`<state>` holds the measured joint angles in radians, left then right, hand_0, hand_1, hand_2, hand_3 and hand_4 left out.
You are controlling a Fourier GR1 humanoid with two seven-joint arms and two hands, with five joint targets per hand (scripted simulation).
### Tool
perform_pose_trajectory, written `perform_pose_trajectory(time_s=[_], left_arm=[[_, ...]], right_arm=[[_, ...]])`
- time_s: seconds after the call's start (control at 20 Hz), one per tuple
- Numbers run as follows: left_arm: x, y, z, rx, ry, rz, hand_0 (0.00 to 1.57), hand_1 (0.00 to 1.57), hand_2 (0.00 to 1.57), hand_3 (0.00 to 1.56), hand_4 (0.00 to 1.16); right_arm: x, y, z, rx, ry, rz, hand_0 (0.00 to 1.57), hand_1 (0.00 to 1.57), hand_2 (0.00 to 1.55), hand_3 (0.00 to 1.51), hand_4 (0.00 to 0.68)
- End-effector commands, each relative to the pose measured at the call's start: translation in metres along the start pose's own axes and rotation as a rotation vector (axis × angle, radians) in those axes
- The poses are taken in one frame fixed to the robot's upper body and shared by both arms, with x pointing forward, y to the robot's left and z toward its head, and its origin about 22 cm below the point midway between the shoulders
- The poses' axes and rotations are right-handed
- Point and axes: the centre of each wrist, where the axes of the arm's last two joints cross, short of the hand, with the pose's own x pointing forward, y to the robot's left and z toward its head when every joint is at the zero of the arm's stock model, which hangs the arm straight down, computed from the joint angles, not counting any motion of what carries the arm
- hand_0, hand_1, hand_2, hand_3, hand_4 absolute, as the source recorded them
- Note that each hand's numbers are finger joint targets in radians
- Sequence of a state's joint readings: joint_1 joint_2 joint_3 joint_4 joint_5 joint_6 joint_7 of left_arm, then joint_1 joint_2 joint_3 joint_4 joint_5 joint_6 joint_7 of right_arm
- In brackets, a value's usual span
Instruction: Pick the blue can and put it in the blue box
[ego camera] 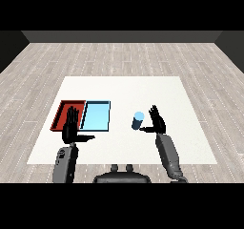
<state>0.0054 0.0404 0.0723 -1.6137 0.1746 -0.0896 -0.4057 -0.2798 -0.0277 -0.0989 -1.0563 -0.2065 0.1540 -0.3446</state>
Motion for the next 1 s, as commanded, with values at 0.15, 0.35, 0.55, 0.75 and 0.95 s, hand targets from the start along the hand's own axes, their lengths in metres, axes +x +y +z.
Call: perform_pose_trajectory(time_s=[0.15,0.35,0.55,0.75,0.95], left_arm=[[-0.004,0.02,0.0,0.002,-0.001,-0.003,0.0,0.0,0.0,0.0,0.0],[-0.018,0.017,0.005,0.016,-0.01,-0.02,0.0,0.0,0.0,0.0,0.0],[0.006,-0.014,-0.003,-0.007,-0.014,-0.005,0.0,0.0,0.0,0.0,0.0],[-0.02,-0.013,-0.002,0.005,-0.007,-0.004,0.0,0.0,0.0,0.0,0.0],[-0.025,0.013,-0.003,0.003,0.0,-0.03,0.0,0.0,0.0,0.0,0.0]], right_arm=[[-0.006,-0.005,-0.011,0.006,0.019,-0.008,0.0,0.0,0.0,0.0,0.0],[0.0,0.003,-0.019,0.011,0.038,-0.029,0.0,0.0,0.0,0.0,0.0],[-0.021,0.032,-0.015,0.017,0.028,-0.035,0.0,0.0,0.0,0.0,0.0],[-0.024,0.014,-0.01,0.046,0.041,-0.035,0.0,0.0,0.0,0.0,0.0],[-0.034,0.026,-0.028,0.024,0.039,-0.023,0.0,0.0,0.0,0.0,0.0]])
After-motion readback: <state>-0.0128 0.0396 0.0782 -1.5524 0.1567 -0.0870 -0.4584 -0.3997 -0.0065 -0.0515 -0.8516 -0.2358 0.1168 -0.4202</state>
